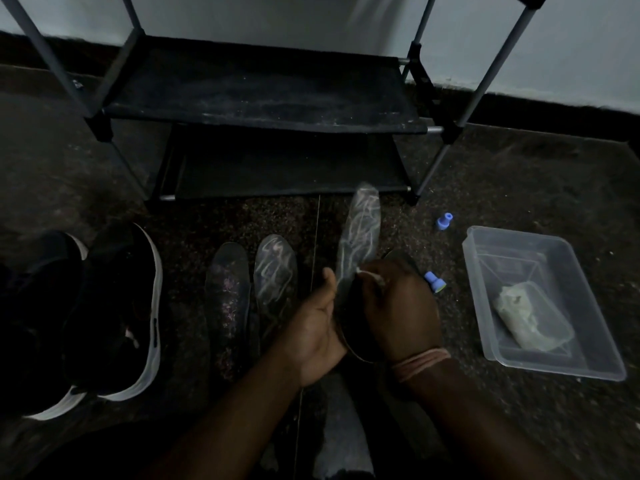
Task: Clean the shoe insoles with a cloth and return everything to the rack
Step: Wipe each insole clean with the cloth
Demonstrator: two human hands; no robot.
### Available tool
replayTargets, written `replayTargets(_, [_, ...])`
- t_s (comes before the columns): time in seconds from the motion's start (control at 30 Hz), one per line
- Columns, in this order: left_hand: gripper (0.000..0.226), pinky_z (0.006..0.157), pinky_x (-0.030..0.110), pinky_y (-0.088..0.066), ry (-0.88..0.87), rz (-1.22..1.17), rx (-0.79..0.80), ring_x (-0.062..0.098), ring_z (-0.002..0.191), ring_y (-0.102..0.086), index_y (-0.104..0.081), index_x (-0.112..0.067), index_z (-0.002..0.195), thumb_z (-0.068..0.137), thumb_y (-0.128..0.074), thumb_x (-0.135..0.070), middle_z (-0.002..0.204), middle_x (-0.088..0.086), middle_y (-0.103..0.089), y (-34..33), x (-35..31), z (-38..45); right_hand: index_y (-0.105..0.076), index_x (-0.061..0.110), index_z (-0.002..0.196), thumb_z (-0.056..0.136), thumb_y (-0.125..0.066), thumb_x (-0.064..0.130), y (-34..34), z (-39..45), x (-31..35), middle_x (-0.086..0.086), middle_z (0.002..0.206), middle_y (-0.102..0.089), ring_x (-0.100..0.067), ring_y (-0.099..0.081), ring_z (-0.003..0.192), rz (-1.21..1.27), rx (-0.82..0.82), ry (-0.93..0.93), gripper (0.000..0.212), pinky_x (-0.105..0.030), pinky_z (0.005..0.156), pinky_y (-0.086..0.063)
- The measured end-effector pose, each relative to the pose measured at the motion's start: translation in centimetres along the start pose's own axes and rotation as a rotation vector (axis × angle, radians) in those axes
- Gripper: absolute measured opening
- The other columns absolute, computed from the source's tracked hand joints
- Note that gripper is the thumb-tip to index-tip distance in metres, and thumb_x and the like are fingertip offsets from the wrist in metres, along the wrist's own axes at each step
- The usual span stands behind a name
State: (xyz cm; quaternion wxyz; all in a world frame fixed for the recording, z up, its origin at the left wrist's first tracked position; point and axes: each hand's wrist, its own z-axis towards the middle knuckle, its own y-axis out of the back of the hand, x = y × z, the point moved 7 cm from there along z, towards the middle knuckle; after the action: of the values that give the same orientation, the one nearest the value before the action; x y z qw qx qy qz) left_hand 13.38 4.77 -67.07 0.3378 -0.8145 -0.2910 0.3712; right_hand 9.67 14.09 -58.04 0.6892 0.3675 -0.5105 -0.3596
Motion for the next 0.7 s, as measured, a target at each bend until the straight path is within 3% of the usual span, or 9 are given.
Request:
replayTargets(0.13, [0.064,0.109,0.040,-0.043,-0.045,-0.063,-0.025,0.028,0.124,-0.062,-0.069,-0.004,0.124,0.100,-0.038,-0.054,0.133,0.019,-0.064,0.9,-1.0,0.0,-0.068,0.025,0.090,0.091,-0.050,0.032,-2.2,-1.7,4.2,0.001,0.091,-0.062,-0.013,-0.059,0.084,0.135,0.222,0.123,0.019,-0.036,0.073,-0.049])
replayTargets(0.17, [0.064,0.108,0.040,-0.044,-0.045,-0.061,-0.021,0.028,0.123,-0.063,-0.071,-0.004,0.122,0.101,-0.037,-0.054,0.133,0.019,-0.065,1.0,-1.0,0.0,-0.068,0.025,0.091,0.092,-0.049,0.032,-2.1,-1.5,4.0,0.002,0.092,-0.064,-0.015,-0.061,0.084,0.159,0.221,0.115,0.021,-0.038,0.074,-0.051])
replayTargets(0.3, [0.060,0.107,0.041,-0.044,0.031,-0.007,0.022,0.026,0.124,-0.062,-0.068,-0.009,0.128,0.103,-0.034,-0.051,0.135,0.015,-0.064,0.1,0.3,0.1,-0.063,0.017,0.075,0.088,-0.048,0.027,-0.1,0.2,-0.7,-0.007,0.079,-0.062,-0.030,-0.060,0.081,0.033,-0.035,-0.028,0.022,-0.047,0.073,-0.051])
replayTargets(0.47, [0.061,0.104,0.041,-0.046,-0.024,-0.008,-0.009,0.029,0.122,-0.063,-0.070,-0.005,0.122,0.100,-0.039,-0.053,0.129,0.019,-0.067,1.0,-1.0,0.2,-0.072,0.023,0.090,0.091,-0.057,0.024,-1.7,-1.1,3.1,0.000,0.089,-0.068,-0.017,-0.063,0.084,0.184,0.160,0.159,0.015,-0.037,0.075,-0.050])
replayTargets(0.63, [0.057,0.103,0.043,-0.046,0.009,0.015,0.014,0.029,0.122,-0.064,-0.066,-0.008,0.131,0.103,-0.039,-0.050,0.134,0.017,-0.064,0.2,-0.2,0.1,-0.068,0.020,0.079,0.089,-0.051,0.027,-0.5,0.3,-0.8,-0.004,0.082,-0.066,-0.027,-0.062,0.081,0.045,-0.009,0.029,0.021,-0.045,0.076,-0.052])
replayTargets(0.7, [0.052,0.105,0.043,-0.046,-0.031,-0.032,0.027,0.029,0.124,-0.062,-0.066,-0.009,0.132,0.104,-0.042,-0.046,0.135,0.016,-0.064,0.2,-0.9,-0.2,-0.070,0.019,0.082,0.089,-0.055,0.022,-1.0,0.0,0.3,-0.003,0.085,-0.067,-0.024,-0.062,0.083,0.103,0.039,0.099,0.017,-0.043,0.076,-0.052])
